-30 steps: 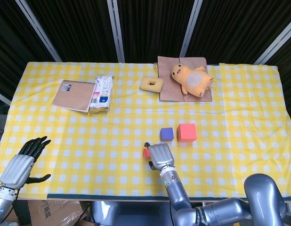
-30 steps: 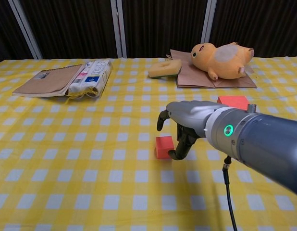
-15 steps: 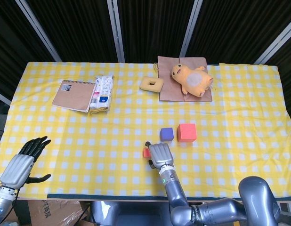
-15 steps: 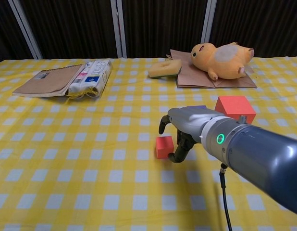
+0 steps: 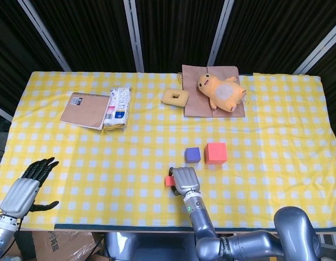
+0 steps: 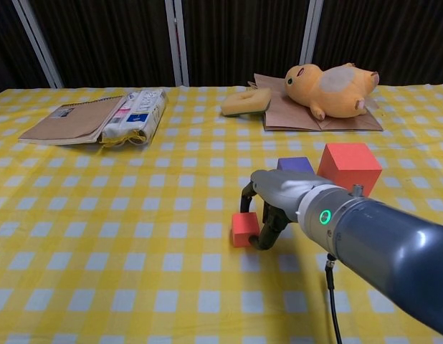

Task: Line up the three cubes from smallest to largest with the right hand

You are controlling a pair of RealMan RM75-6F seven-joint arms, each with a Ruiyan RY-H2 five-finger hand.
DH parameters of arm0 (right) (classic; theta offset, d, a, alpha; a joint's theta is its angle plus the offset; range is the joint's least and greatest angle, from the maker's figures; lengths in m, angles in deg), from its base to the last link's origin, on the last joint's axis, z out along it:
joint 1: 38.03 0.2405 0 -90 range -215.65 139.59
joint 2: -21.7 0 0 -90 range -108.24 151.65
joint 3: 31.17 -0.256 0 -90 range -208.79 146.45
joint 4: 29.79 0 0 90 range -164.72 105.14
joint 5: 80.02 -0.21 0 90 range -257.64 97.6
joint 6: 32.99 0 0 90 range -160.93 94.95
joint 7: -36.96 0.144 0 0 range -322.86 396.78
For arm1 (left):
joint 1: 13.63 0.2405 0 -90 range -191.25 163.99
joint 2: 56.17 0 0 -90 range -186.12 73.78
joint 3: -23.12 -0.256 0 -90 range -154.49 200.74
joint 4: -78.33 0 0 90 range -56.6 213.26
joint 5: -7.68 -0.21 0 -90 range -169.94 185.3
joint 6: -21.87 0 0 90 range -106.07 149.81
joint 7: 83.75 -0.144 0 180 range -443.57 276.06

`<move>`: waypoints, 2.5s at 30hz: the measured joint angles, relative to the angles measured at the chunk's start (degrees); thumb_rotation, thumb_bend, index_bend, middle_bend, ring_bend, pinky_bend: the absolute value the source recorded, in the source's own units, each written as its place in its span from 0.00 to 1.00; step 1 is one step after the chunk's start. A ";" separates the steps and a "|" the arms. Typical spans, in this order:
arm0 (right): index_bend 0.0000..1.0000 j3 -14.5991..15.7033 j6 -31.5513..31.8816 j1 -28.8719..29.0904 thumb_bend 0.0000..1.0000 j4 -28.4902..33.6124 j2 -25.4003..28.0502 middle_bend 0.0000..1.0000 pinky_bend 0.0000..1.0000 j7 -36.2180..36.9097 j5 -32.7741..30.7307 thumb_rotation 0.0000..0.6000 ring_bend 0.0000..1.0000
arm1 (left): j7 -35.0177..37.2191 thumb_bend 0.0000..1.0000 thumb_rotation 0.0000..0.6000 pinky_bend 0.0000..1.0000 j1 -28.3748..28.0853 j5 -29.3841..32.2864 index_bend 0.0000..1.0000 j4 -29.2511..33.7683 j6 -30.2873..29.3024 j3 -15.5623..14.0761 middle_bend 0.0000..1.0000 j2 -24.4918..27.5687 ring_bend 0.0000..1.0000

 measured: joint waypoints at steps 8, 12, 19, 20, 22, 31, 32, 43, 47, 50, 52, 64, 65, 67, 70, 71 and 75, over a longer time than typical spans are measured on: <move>0.50 -0.60 0.50 -0.57 0.44 0.26 0.03 0.98 1.00 0.30 1.40 1.00 1.00 | 0.17 0.00 1.00 0.00 0.04 -0.16 0.00 -0.05 -0.16 -0.01 0.00 0.03 0.00; 0.50 -1.74 0.67 -0.61 0.44 -0.13 0.58 0.98 1.00 0.31 1.73 1.00 1.00 | 0.17 0.00 1.00 0.00 0.03 -0.12 0.00 -0.02 -0.08 -0.03 0.00 0.03 0.00; 0.50 -4.13 -0.69 -0.13 0.44 -3.12 1.12 0.98 1.00 0.56 1.48 1.00 1.00 | 0.26 0.00 1.00 0.00 -0.07 0.25 0.00 0.21 0.34 -0.03 0.00 0.10 0.00; 0.50 -4.47 -1.11 -0.02 0.44 -3.69 1.14 0.98 1.00 0.61 1.26 1.00 1.00 | 0.38 0.00 1.00 0.00 -0.10 0.38 0.00 0.27 0.44 -0.01 0.00 0.14 0.00; 0.50 -5.40 -2.12 0.31 0.44 -5.08 1.12 0.98 1.00 0.76 0.60 1.00 1.00 | 0.49 0.00 1.00 0.00 -0.15 0.50 0.00 0.32 0.57 0.02 0.00 0.19 0.00; 0.50 -7.62 -5.12 1.76 0.44 -10.61 0.31 0.98 1.00 2.05 0.32 1.00 1.00 | 1.02 0.00 1.00 0.00 -0.36 0.80 0.00 0.56 1.12 0.01 0.00 0.42 0.00; 0.50 -7.70 -5.34 1.86 0.44 -11.03 0.23 0.98 1.00 2.10 0.30 1.00 1.00 | 1.11 0.00 1.00 0.00 -0.38 0.81 0.00 0.58 1.17 0.00 0.00 0.45 0.00; 0.50 -8.01 -7.18 2.66 0.44 -14.76 -0.42 0.98 1.00 2.57 0.20 1.00 1.00 | 1.61 0.00 1.00 0.00 -0.46 0.82 0.00 0.71 1.34 -0.06 0.00 0.67 0.00; 0.50 -8.03 -7.68 2.72 0.44 -15.45 -0.62 0.98 1.00 2.88 0.19 1.00 1.00 | 1.59 0.00 1.00 0.00 -0.42 0.84 0.00 0.75 1.26 -0.03 0.00 0.68 0.00; 0.50 -7.90 -7.82 2.76 0.44 -15.73 -0.77 0.98 1.00 2.92 0.20 1.00 1.00 | 1.57 0.00 1.00 0.00 -0.39 0.80 0.00 0.72 1.19 -0.04 0.00 0.68 0.00; 0.48 -7.87 -7.82 2.72 0.44 -15.79 -0.76 0.98 1.00 2.93 0.13 1.00 1.00 | 1.58 0.00 1.00 0.00 -0.39 0.79 0.00 0.71 1.20 -0.05 0.00 0.69 0.00; 0.26 -7.64 -7.18 2.37 0.44 -14.77 -0.20 0.98 1.00 3.14 0.95 1.00 1.00 | 1.70 0.00 1.00 0.00 -0.30 0.45 0.00 0.62 0.83 -0.08 0.00 0.67 0.00; 0.25 -7.62 -7.06 2.35 0.44 -14.61 -0.13 0.98 1.00 3.11 1.02 1.00 1.00 | 1.69 0.00 1.00 0.00 -0.29 0.43 0.00 0.59 0.80 -0.07 0.00 0.65 0.00; 0.25 -7.59 -6.81 2.28 0.44 -14.15 0.05 0.98 1.00 3.04 1.13 1.00 1.00 | 1.65 0.00 1.00 0.00 -0.27 0.39 0.00 0.56 0.76 -0.09 0.00 0.64 0.00; 0.25 -7.49 -6.29 2.11 0.44 -12.95 0.41 0.98 1.00 2.88 1.31 1.00 1.00 | 1.60 0.00 1.00 0.00 -0.24 0.32 0.00 0.53 0.63 -0.07 0.00 0.61 0.00; 0.25 -7.45 -6.10 2.05 0.44 -12.47 0.55 0.98 1.00 2.85 1.40 1.00 1.00 | 1.59 0.00 1.00 0.00 -0.23 0.29 0.00 0.52 0.59 -0.07 0.00 0.61 0.00; 0.25 -7.05 -5.12 1.70 0.44 -9.39 1.27 0.98 1.00 2.62 2.11 1.00 1.00 | 1.60 0.00 1.00 0.00 -0.26 0.28 0.00 0.54 0.75 -0.13 0.00 0.61 0.00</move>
